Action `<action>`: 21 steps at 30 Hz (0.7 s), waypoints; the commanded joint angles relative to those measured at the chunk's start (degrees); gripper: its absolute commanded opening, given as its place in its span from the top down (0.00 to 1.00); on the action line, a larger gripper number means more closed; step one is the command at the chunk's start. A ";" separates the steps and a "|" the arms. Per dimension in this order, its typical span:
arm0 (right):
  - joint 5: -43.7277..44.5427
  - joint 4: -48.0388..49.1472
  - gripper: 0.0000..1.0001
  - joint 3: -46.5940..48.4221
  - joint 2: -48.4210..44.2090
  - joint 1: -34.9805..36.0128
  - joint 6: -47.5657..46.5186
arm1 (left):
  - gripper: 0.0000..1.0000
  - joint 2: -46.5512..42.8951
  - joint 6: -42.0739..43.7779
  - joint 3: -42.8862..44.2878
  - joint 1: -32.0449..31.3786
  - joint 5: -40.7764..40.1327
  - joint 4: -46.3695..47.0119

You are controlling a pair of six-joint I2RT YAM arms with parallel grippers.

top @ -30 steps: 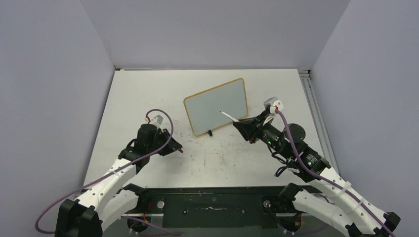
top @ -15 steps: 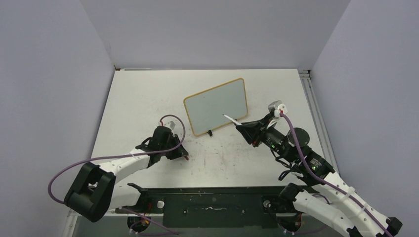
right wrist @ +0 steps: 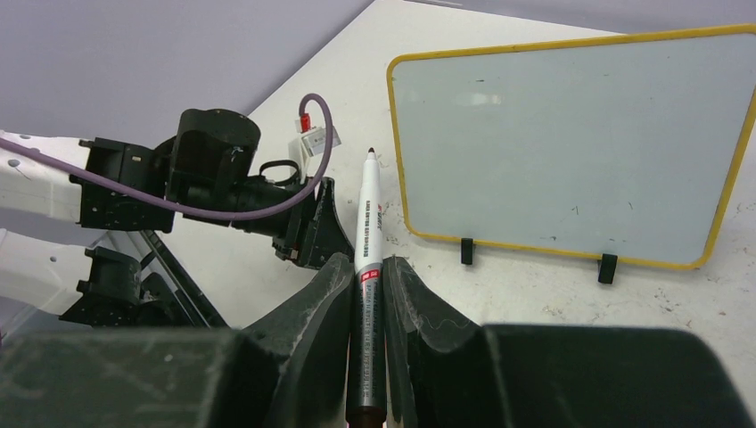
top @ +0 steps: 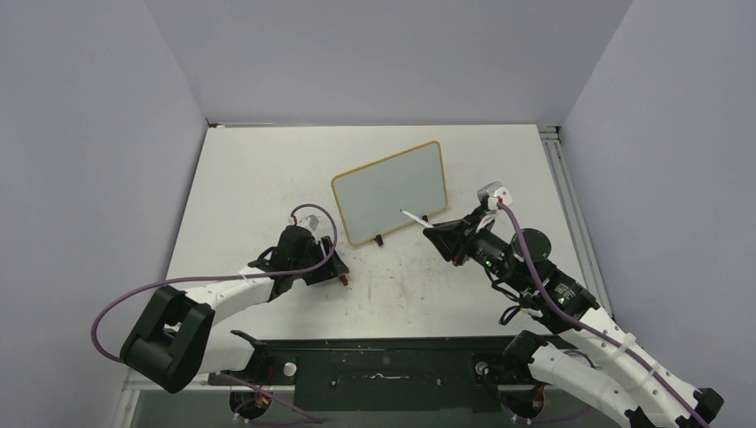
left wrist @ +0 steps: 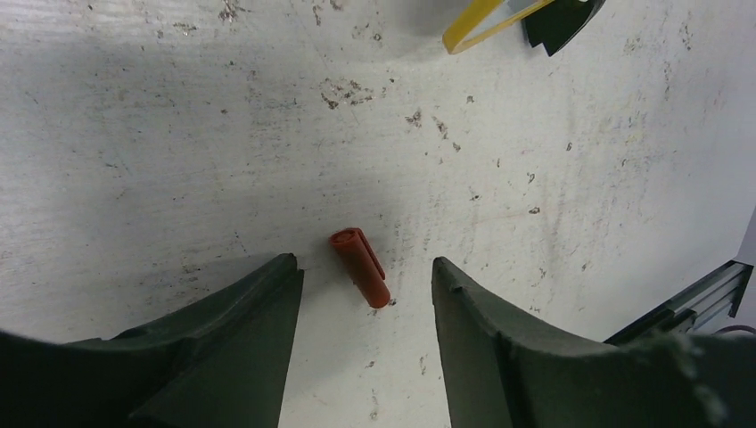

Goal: Write a sentence on the whiteboard
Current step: Place the pen cap at the center of the board.

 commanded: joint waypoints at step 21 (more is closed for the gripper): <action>-3.73 9.86 0.95 0.14 7.54 0.71 -0.79 | 0.03 -10.41 18.16 25.26 14.43 14.19 -16.03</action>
